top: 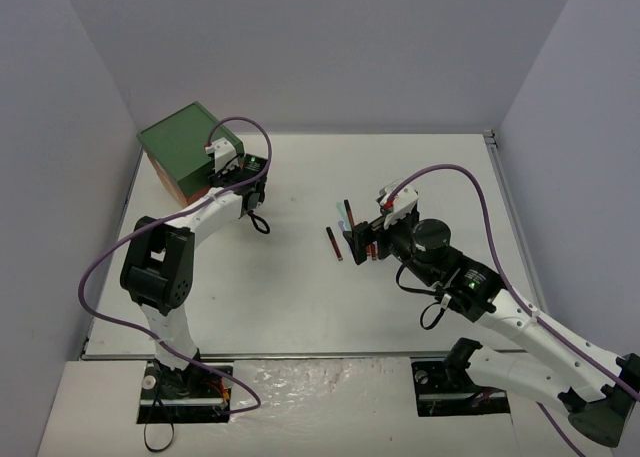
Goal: Organize the makeup
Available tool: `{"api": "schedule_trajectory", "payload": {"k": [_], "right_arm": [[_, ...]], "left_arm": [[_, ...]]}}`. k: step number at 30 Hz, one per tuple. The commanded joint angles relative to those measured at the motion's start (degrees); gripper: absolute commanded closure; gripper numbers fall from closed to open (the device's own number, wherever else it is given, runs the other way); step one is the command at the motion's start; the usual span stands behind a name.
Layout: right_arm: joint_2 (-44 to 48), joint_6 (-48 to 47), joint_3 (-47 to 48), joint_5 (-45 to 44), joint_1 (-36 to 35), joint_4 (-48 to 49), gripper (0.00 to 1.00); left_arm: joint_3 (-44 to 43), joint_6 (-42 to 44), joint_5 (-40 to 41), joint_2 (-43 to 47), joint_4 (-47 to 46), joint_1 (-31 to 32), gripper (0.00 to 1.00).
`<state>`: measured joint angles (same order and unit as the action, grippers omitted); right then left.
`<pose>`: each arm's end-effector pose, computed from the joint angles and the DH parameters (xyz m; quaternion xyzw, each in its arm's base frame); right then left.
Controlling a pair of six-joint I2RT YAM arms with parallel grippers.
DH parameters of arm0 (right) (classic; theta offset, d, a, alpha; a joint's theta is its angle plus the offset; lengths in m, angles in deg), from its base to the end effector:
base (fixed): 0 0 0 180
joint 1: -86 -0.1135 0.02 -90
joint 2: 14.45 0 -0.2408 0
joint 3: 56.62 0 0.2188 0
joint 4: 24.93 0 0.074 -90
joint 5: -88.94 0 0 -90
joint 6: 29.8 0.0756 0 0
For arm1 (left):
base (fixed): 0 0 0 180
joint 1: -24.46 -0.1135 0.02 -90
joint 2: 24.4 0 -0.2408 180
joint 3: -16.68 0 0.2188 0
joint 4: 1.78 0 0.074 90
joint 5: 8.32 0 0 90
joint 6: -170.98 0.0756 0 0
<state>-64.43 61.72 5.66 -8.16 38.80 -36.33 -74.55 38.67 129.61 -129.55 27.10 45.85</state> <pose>0.1617 0.1609 0.3469 -0.2311 0.6624 0.2538 0.6659 0.3806 -0.0888 0.2086 -0.3119 0.7939 0.1231 0.5072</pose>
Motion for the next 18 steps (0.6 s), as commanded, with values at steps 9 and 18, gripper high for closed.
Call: {"api": "schedule_trajectory", "payload": {"k": [9,18], "right_arm": [[0.3,0.0,0.1,0.7,0.3,5.1,0.00],[0.4,-0.2,0.2,0.6,0.3,5.2,0.00]], "left_arm": [[-3.7,-1.9,1.9,1.3,-1.6,-0.1,0.96],[0.0,-4.9,1.1,6.0,1.2,2.8,1.00]]}}
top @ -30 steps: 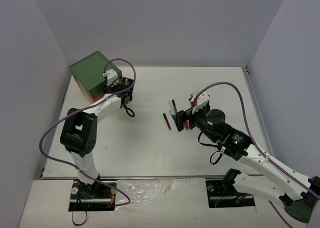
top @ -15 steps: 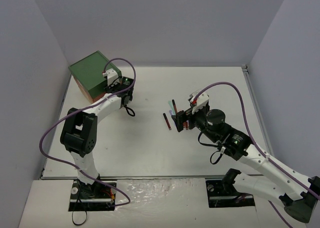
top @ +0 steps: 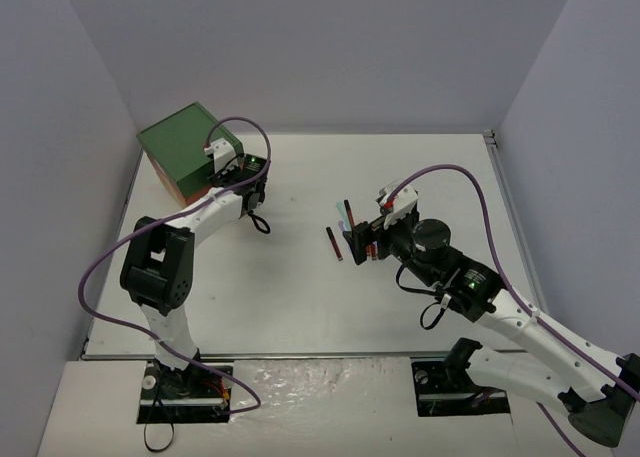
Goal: Organize the makeup
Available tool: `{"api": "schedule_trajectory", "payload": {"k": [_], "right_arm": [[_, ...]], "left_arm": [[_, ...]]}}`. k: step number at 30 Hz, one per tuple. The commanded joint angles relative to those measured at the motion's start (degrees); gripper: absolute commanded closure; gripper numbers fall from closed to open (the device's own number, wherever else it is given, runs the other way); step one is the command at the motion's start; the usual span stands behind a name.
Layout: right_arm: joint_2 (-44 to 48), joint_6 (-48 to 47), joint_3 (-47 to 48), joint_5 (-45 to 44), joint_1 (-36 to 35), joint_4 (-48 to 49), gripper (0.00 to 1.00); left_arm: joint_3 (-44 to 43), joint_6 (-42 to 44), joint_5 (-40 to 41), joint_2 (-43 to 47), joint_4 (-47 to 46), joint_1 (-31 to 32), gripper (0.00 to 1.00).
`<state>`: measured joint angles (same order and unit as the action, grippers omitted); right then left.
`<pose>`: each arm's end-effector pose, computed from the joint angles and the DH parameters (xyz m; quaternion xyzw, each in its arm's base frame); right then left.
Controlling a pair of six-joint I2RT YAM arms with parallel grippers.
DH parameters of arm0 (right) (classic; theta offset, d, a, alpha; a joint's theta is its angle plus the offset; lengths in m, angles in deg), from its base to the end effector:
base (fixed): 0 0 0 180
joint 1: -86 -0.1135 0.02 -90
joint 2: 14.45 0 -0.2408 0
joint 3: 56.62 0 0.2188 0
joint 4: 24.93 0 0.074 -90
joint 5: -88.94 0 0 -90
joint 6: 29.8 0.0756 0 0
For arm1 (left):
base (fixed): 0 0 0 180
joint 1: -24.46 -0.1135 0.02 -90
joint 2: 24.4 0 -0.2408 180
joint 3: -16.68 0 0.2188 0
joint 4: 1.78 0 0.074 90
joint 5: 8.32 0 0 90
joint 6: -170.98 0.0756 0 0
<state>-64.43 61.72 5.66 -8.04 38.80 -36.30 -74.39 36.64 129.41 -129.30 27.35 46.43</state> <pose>0.1616 0.1610 0.3469 -0.2317 0.6620 0.2546 0.6658 0.3787 -0.0924 0.2088 -0.3210 0.7913 0.1110 0.5084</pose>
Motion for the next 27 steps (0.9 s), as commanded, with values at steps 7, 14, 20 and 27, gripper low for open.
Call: {"api": "schedule_trajectory", "payload": {"k": [7,14,20,27], "right_arm": [[0.9,-0.2,0.3,-0.1,0.3,5.1,0.00],[0.8,-0.3,0.5,-0.7,0.3,5.0,0.00],[0.8,-0.5,0.6,-1.2,0.3,5.1,0.00],[0.4,-0.3,0.8,-1.3,0.3,4.9,0.00]], "left_arm": [[3.3,-6.4,0.2,9.5,5.4,6.9,1.00],[6.0,-8.4,-2.8,12.2,10.6,10.8,0.99],[7.2,-8.5,-4.9,15.2,12.2,11.7,0.98],[7.6,-8.8,-5.5,16.9,12.5,12.6,0.95]]}}
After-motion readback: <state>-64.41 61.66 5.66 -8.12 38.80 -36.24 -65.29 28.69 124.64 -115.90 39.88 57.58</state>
